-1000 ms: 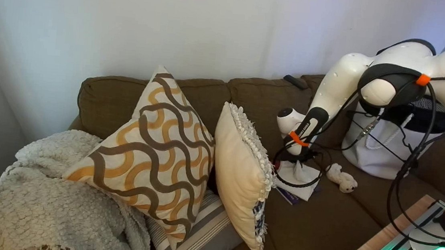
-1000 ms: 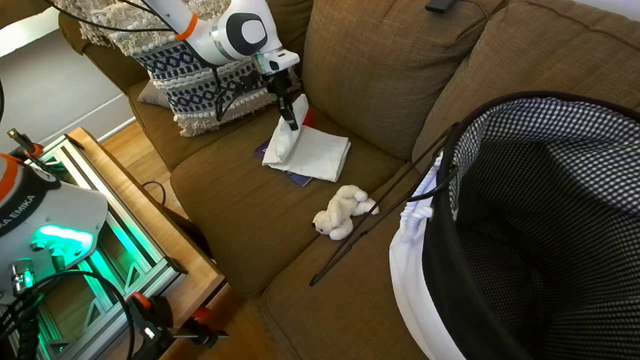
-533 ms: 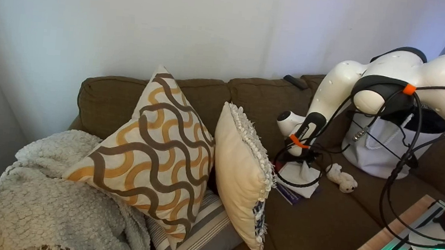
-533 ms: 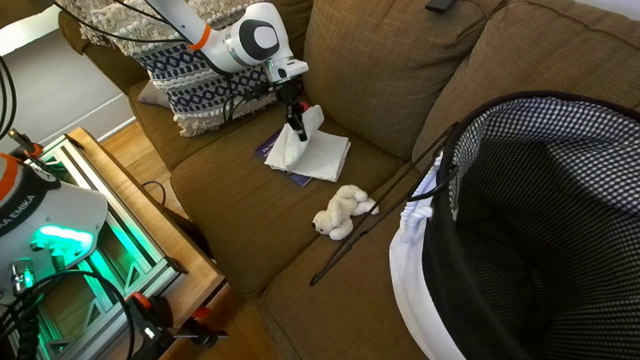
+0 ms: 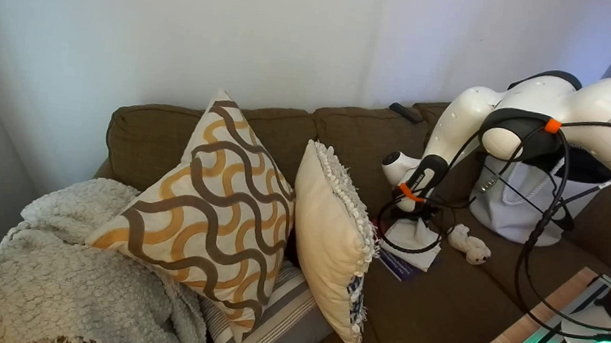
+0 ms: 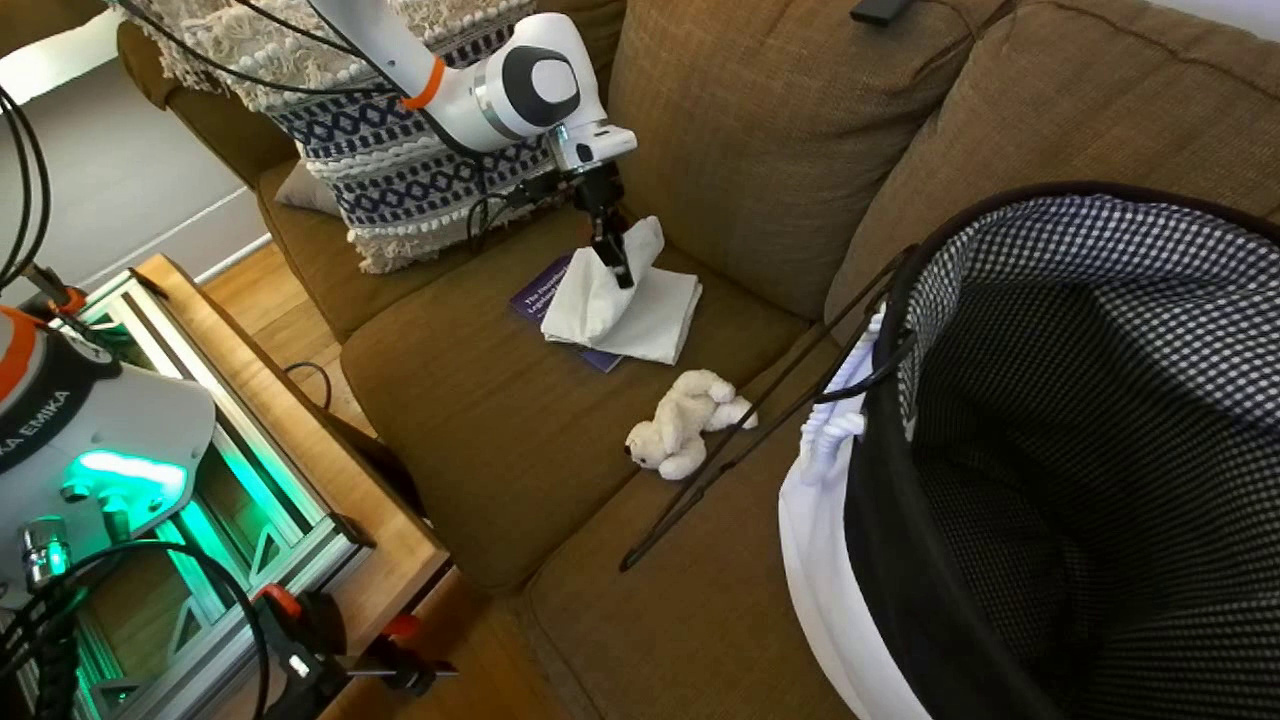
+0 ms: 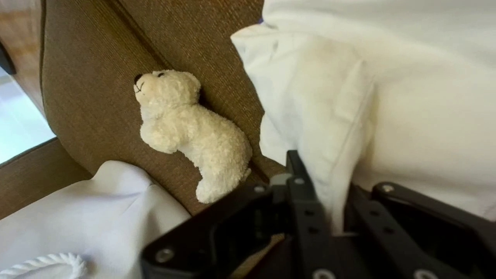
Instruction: Pick up the towel, then fold it
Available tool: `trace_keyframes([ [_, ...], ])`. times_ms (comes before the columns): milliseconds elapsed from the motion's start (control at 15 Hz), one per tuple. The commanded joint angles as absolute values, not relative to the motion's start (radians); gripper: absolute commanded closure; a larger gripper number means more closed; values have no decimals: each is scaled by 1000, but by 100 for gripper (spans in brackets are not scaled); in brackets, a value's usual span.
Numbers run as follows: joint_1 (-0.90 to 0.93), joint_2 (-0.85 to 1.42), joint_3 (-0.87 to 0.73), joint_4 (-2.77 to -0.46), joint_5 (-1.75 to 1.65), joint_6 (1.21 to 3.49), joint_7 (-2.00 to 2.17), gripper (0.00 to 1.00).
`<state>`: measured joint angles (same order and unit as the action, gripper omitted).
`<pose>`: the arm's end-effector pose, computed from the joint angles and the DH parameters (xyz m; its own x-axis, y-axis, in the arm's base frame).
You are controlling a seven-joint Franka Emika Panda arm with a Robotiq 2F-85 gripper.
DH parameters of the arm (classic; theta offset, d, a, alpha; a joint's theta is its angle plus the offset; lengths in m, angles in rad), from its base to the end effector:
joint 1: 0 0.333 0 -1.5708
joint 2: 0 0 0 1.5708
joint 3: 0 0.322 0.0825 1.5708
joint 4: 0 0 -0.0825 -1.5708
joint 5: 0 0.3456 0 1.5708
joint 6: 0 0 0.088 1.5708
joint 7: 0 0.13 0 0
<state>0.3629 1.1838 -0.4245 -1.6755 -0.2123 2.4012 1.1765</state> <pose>0.5607 -0.0503 -0.0361 0.6765 -0.6999 0.2292 -0.6734 -0.4619 0.5772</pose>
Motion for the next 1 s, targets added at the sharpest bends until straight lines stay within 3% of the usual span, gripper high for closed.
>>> trace_keyframes([
  [0, 335, 1220, -422, -1600, -248, 2349, 1191, 69],
  [333, 329, 1191, -430, -1597, -265, 2272, 1207, 33],
  [600, 356, 1081, -438, -1722, -310, 2329, 1228, 1],
  [867, 413, 929, -405, -1926, -408, 2545, 1179, 0],
  [933, 368, 1030, -410, -1776, -376, 2456, 1196, 0],
])
